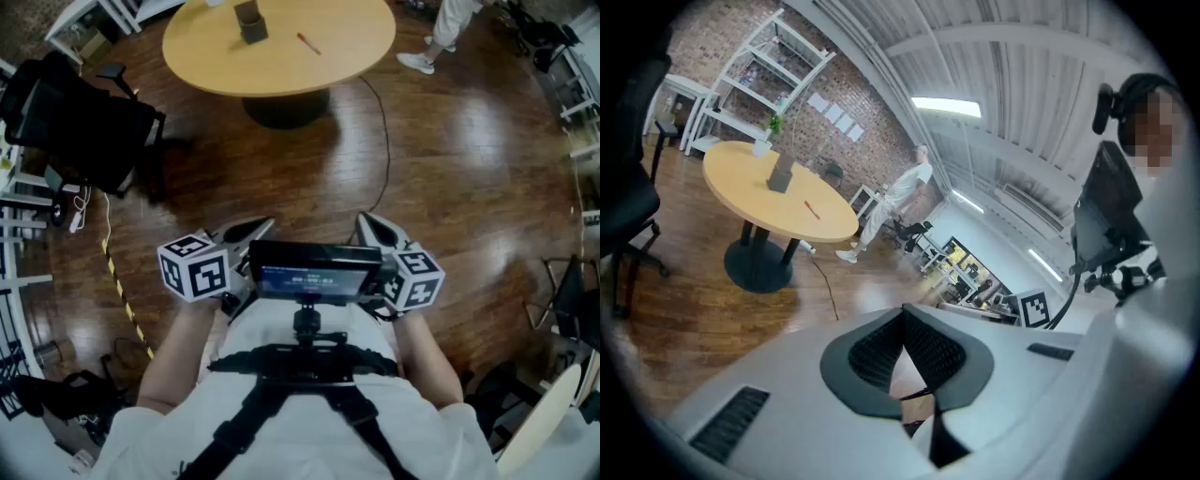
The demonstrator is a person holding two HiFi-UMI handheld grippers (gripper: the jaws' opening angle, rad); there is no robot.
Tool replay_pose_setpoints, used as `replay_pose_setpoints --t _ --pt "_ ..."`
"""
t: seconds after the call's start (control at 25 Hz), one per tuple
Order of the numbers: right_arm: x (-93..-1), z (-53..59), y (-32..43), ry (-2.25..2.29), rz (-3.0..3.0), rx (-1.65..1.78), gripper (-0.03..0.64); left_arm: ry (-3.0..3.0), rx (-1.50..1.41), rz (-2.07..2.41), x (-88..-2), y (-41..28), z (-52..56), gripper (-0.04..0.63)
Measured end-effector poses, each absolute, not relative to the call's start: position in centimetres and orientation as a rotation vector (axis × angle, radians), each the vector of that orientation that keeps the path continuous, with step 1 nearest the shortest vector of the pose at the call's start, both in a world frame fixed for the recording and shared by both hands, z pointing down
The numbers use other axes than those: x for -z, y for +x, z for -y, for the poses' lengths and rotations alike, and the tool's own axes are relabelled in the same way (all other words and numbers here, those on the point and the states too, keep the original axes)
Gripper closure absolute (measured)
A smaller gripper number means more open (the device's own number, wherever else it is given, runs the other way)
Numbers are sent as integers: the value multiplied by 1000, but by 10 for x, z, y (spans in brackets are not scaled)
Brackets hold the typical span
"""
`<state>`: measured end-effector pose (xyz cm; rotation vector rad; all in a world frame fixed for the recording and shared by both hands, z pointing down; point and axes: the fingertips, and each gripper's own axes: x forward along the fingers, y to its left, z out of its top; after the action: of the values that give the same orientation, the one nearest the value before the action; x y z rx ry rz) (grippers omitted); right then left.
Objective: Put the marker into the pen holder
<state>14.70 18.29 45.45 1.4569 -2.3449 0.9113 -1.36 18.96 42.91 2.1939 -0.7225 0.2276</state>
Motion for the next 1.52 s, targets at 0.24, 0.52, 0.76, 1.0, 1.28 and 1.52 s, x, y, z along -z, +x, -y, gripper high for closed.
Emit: replay_pose_setpoints --t 0.24,0.52,0.76,1.0,1.28,1.52 --pt "-452 -176 173 1501 2312 -922 611 2150 -186 796 -429 -29 -183 600" --pt "-457 -174 178 1465 2317 -950 611 2126 -177 799 -434 -13 -187 600" --pt "-462 -173 192 1444 2321 -971 611 2108 -195 770 -441 15 -196 598" --pt "-470 -174 209 1425 2322 -1020 611 2107 -214 751 -444 44 -200 599" --pt "-479 -164 217 1392 2325 -1046 611 2091 -211 751 -450 60 -198 599" --pt "-482 -152 209 1352 2339 -1054 611 2084 -208 740 -455 67 -183 600"
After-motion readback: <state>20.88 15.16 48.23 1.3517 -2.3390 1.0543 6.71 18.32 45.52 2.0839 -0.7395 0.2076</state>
